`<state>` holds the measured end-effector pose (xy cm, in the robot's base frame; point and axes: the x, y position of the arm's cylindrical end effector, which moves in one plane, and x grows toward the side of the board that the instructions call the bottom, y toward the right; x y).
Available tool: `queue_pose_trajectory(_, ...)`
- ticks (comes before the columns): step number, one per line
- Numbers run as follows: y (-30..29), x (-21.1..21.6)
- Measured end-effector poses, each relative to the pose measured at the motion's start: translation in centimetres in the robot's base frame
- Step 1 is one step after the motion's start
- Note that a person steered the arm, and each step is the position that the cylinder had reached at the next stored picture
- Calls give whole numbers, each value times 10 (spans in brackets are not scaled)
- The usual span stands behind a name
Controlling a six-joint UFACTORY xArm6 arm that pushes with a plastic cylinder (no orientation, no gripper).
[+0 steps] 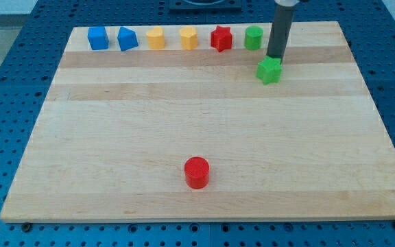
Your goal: Place the green star close to the red circle
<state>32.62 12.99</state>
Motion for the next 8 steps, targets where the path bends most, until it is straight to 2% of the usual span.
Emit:
queue_pose_trajectory(2, -10, 56)
queue_pose_trajectory(6, -87, 148)
queue_pose_trajectory(8, -121, 172)
